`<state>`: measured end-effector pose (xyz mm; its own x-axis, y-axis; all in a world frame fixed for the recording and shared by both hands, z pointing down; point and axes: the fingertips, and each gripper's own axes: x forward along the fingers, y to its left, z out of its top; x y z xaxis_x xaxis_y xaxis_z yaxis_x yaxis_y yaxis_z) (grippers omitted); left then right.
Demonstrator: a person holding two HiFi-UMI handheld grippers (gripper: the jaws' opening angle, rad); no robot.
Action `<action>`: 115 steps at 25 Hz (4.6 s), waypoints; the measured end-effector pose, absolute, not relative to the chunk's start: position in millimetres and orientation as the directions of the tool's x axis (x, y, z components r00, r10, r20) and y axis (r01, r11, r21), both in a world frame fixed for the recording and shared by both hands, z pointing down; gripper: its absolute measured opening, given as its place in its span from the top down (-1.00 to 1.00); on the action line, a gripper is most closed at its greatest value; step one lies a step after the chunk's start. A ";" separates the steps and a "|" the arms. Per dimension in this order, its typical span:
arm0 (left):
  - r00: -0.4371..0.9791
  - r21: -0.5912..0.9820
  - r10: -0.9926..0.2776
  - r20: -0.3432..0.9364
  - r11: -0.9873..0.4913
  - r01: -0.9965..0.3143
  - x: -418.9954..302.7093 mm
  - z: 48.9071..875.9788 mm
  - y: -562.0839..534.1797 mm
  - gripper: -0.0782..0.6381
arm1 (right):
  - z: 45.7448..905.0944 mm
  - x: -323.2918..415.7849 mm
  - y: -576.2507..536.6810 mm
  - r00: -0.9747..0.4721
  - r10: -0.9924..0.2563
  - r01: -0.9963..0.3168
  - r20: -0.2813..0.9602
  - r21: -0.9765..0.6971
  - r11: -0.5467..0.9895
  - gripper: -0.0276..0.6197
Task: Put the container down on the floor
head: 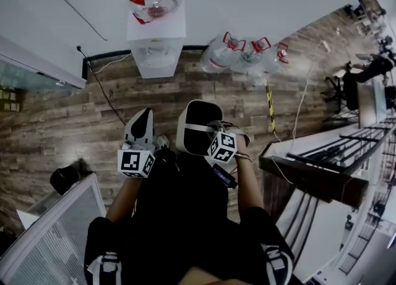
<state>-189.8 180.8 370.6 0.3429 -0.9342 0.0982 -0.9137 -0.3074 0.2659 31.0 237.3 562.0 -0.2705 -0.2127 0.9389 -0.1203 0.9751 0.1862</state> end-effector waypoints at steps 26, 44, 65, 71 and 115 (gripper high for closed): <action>0.178 0.200 -0.973 0.145 -0.147 -0.969 -91.3 380.4 -28.0 0.69 | 619.9 68.0 -1.1 -0.277 -0.145 0.102 0.950 0.180 0.978 0.81; 0.245 0.233 -0.948 0.201 -0.197 -0.952 -81.0 446.5 -119.0 0.69 | 755.7 64.0 -116.5 -0.223 -0.125 0.067 0.967 0.143 0.987 0.81; 0.264 0.246 -0.950 0.168 -0.219 -0.944 -72.7 512.3 -172.8 0.69 | 950.9 27.7 -231.0 -0.211 -0.161 0.064 0.964 0.178 0.982 0.81; 0.226 0.233 -0.957 0.181 -0.181 -0.955 -73.7 547.2 -165.1 0.70 | 1003.8 20.1 -254.0 -0.205 -0.157 0.077 0.966 0.175 0.981 0.81; 0.336 0.270 -0.911 0.239 -0.270 -0.924 -86.6 649.3 -129.2 0.70 | 1163.1 -27.1 -252.6 -0.125 -0.205 0.151 0.971 0.223 0.963 0.81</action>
<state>-86.6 -129.2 649.3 0.3364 -0.9108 0.2394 -0.9241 -0.2704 0.2700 -27.1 -252.6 1163.1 -0.1253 -0.2051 0.9707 0.1506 0.9631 0.2230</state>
